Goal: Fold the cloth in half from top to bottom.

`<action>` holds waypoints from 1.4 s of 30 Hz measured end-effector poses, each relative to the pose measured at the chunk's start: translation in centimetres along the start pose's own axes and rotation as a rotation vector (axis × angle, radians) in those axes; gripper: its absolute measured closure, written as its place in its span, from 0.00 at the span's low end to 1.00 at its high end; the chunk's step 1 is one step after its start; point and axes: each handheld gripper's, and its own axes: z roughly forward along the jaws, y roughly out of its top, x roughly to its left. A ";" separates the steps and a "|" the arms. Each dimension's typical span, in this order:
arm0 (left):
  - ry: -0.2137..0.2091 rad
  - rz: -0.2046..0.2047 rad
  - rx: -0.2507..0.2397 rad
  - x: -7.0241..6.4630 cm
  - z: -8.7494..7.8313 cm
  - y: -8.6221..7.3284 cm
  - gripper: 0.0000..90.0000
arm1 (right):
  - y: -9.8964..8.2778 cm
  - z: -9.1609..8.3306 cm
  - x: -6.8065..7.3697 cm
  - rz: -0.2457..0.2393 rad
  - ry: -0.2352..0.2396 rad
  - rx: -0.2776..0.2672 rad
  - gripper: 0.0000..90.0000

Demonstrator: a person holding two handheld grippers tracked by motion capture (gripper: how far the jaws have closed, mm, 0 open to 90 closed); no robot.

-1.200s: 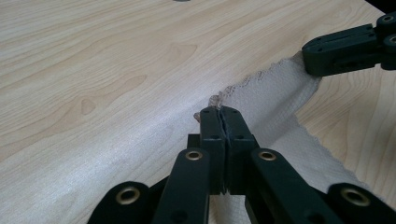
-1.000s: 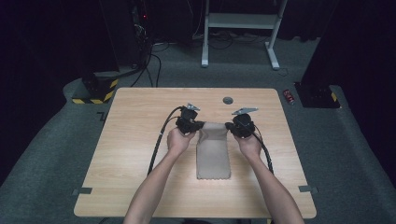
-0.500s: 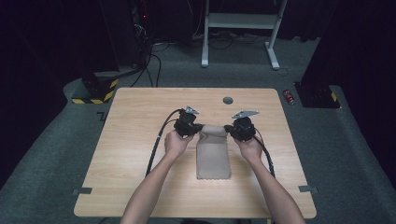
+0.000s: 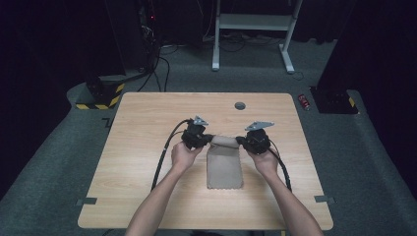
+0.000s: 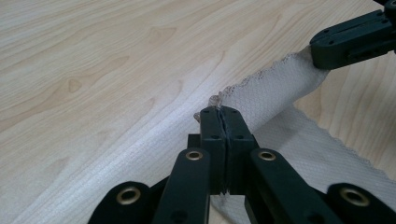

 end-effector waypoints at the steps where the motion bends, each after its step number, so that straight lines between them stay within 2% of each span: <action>1: -0.003 0.003 0.000 -0.1 0.0 -0.1 0.99 | -0.1 0.0 0.1 0.001 0.000 0.002 1.00; 9: -0.025 0.018 -0.005 -0.7 -0.4 -0.7 0.99 | -0.9 -0.7 0.2 0.008 0.017 -0.012 1.00; 19: -0.041 -0.018 -0.023 -0.8 -0.9 -1.5 0.99 | -1.1 -1.2 0.7 -0.002 0.035 -0.024 1.00; 34: -0.047 -0.002 -0.041 -1.4 -1.7 -2.0 0.99 | -1.6 -1.9 1.1 -0.007 0.054 -0.041 1.00; 42: -0.045 0.024 -0.046 -1.9 -2.2 -2.3 0.99 | -1.8 -2.2 1.4 -0.015 0.063 -0.047 1.00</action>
